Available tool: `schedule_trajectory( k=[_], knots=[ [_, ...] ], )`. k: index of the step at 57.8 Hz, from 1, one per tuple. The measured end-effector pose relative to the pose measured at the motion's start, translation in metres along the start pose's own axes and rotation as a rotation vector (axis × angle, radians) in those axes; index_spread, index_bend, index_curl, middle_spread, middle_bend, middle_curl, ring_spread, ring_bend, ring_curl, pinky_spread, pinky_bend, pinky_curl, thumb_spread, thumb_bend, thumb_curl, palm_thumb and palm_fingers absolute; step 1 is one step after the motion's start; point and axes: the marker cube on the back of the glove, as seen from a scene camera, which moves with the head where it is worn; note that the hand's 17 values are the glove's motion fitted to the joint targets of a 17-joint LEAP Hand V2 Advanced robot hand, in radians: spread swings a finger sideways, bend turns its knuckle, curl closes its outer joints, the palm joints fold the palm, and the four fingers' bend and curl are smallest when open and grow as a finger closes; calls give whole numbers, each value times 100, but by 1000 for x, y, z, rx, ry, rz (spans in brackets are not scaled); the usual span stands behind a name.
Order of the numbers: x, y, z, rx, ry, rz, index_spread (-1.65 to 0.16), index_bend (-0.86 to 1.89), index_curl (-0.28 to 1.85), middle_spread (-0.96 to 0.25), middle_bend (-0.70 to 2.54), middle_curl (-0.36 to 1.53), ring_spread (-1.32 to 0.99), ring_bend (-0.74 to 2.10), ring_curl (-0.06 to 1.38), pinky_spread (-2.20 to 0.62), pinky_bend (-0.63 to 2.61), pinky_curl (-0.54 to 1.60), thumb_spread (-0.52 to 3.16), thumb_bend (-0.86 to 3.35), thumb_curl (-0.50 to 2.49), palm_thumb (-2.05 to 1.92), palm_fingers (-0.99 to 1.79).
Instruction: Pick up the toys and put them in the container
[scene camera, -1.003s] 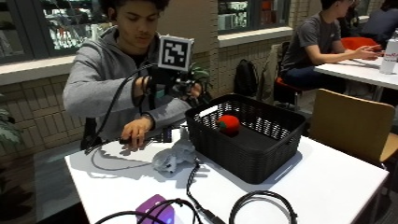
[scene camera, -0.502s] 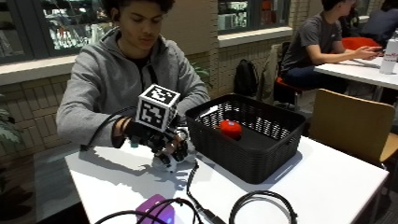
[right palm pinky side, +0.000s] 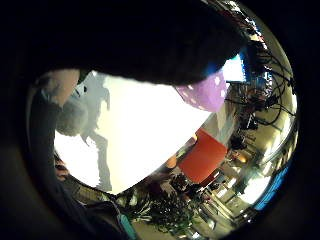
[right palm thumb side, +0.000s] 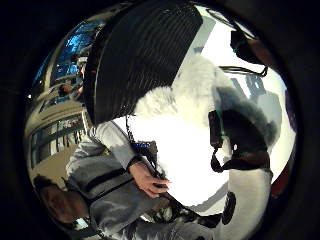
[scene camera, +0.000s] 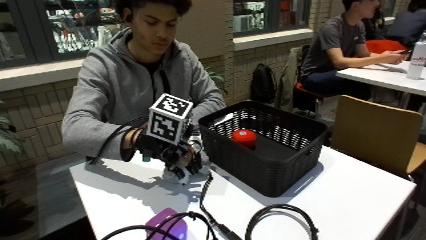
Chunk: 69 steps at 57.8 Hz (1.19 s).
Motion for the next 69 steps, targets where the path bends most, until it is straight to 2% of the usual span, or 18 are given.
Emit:
schedule_trajectory(
  k=[17, 24, 33, 36, 39, 42, 44, 49, 56, 62, 69],
  knots=[
    [-1, 14, 16, -10, -84, 21, -23, 29, 57, 4, 18, 44, -10, 25, 36, -1, 78, 31, 161, 24, 32, 28, 16],
    [-13, 10, 36, -23, -73, 25, -24, 17, 54, 4, 18, 44, -10, 30, 38, -1, 82, 32, 155, 19, 29, 20, 11],
    [-34, -9, 62, -7, 30, 20, -24, -13, 32, 5, 27, 46, -10, 53, 44, -1, 103, 38, 139, 11, 29, 16, -6],
    [-39, -15, 70, 26, 88, 14, -24, -15, 24, 5, 28, 47, -11, 64, 46, -2, 114, 40, 136, 10, 29, 17, -8],
    [-42, -21, 74, 92, 127, 16, -25, -15, 17, 4, 30, 47, -13, 80, 50, -8, 129, 43, 136, 12, 31, 23, -1],
    [-43, -25, 76, 170, 128, 14, -27, -11, 10, 2, 34, 48, -17, 99, 52, -19, 140, 44, 142, 16, 31, 28, 21],
    [-43, -26, 76, 208, 116, 6, -28, 0, 9, -2, 46, 52, -20, 105, 53, -24, 138, 43, 148, 19, 31, 31, 44],
    [-41, -23, 75, 233, 107, -26, -29, 10, 8, -9, 77, 64, -23, 110, 54, -30, 136, 44, 159, 25, 33, 38, 72],
    [-36, -9, 57, 320, 102, 16, -28, 12, 9, -15, 89, 74, -25, 115, 58, -34, 140, 47, 160, 33, 37, 49, 73],
    [-23, 5, 12, 438, 25, 56, -28, 14, 9, -18, 91, 79, -25, 119, 59, -35, 140, 48, 159, 37, 40, 53, 74],
    [-40, 10, -40, 546, 22, -9, -28, 15, 10, -21, 90, 83, -25, 125, 59, -37, 137, 47, 155, 37, 44, 57, 78]
  ],
)
